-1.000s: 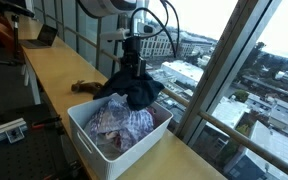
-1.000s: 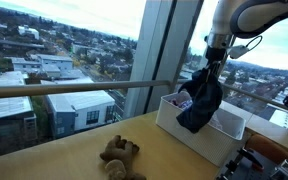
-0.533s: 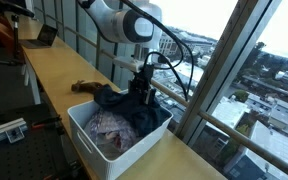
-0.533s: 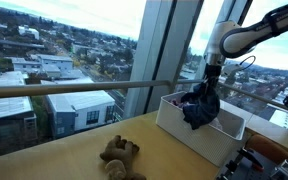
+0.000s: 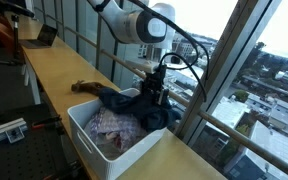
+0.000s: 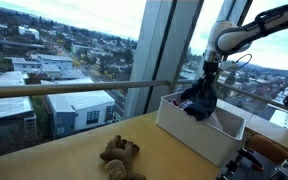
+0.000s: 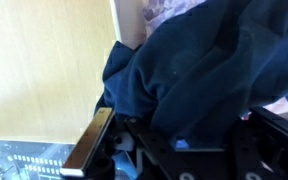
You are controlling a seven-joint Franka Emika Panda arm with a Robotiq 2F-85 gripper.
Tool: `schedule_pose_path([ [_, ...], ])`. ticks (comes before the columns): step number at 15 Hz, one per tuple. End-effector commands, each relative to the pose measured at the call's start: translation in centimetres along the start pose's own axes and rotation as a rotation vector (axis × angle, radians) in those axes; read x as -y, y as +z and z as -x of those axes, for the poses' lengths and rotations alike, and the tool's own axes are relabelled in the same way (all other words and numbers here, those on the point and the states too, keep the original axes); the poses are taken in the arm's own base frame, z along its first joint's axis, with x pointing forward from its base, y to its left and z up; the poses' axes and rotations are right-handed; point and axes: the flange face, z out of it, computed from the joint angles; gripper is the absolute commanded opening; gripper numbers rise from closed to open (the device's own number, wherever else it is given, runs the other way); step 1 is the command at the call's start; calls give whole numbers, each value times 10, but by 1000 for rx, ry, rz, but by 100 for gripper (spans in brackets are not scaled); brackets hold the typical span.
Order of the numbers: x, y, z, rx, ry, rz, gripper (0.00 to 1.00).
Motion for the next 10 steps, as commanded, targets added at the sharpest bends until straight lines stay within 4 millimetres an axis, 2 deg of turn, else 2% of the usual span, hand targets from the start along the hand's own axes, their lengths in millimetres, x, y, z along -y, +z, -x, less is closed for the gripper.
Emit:
schedule_pose_path([
  [1, -20, -27, -18, -23, 1, -7, 5],
  [3, -22, -37, -27, -34, 0, -2, 5],
  [5, -16, -40, -32, -41, -14, -2, 5],
  [7, 9, -29, -32, -39, -49, -5, 5],
  [10, 57, 6, -26, 9, -109, -31, 5],
])
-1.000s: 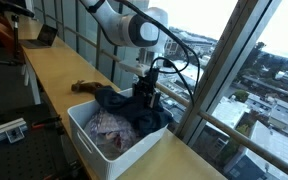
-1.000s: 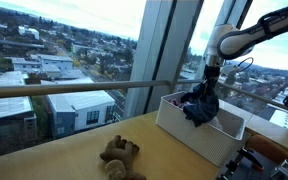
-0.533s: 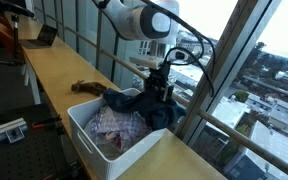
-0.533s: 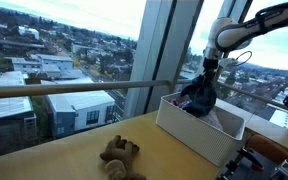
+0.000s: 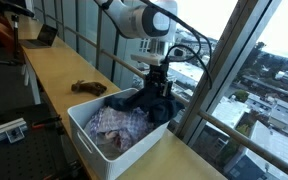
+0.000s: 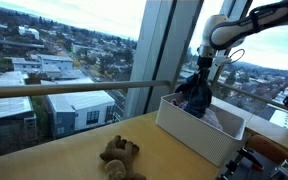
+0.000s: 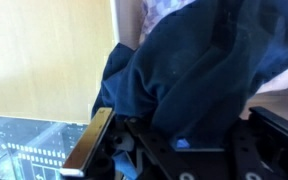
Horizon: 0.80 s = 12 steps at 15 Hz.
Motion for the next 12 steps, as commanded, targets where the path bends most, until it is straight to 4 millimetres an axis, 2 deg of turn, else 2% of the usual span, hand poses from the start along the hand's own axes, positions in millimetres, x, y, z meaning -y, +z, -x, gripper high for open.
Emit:
schedule_pose_path([
  [1, 53, 35, 2, 52, -70, -53, 5],
  [4, 97, 66, 10, 122, -114, -92, 5],
  [6, 111, 83, 13, 158, -134, -105, 5],
  [8, 117, 96, 16, 187, -142, -111, 5],
  [12, 115, 118, 18, 230, -140, -122, 5],
])
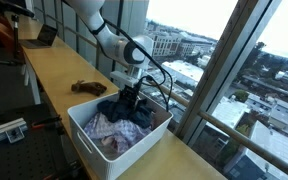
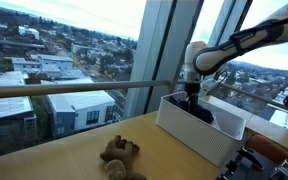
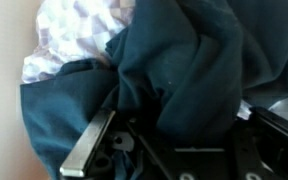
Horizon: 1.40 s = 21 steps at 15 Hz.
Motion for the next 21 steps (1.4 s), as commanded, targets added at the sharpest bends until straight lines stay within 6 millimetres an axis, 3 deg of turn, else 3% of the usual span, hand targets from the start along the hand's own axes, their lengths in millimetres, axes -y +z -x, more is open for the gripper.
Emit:
schedule_pose_path([
  [1, -2, 15, 1, 48, -3, -36, 5],
  [2, -1, 18, 1, 58, -6, -35, 46],
  [4, 3, 14, 3, 68, -18, -26, 54],
  [6, 13, -10, 10, 58, -32, -6, 67],
  [10, 50, -87, 28, 9, -55, 82, 96],
  [13, 89, -143, 36, -20, -78, 173, 100],
  [15, 123, -163, 37, -40, -114, 210, 100],
  [17, 170, -167, 32, -80, -182, 216, 100],
  [21, 277, -145, 17, -180, -322, 186, 100],
])
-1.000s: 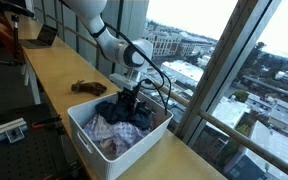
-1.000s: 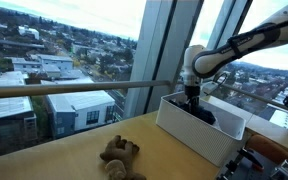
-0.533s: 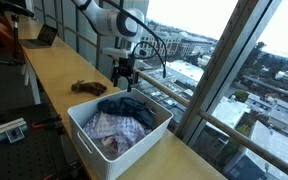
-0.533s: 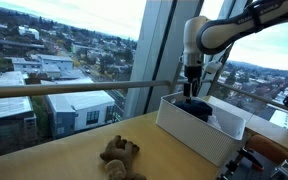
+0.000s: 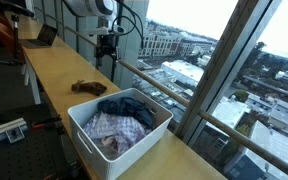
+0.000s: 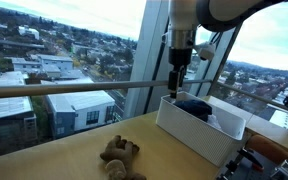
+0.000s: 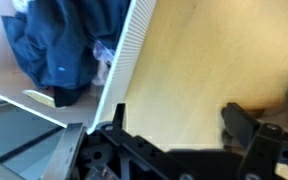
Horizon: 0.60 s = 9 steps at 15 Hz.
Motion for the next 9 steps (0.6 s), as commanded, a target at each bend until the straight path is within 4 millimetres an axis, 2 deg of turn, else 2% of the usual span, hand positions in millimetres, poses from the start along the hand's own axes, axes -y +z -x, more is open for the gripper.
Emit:
schedule_pose_path([
  [1, 77, 16, -41, -93, -84, -8, 100],
  [3, 116, 35, -59, -134, -128, -24, 100],
  [5, 145, 61, -74, -153, -154, -51, 100],
  [7, 163, 94, -86, -159, -159, -83, 100],
  [9, 172, 125, -97, -154, -156, -111, 100],
])
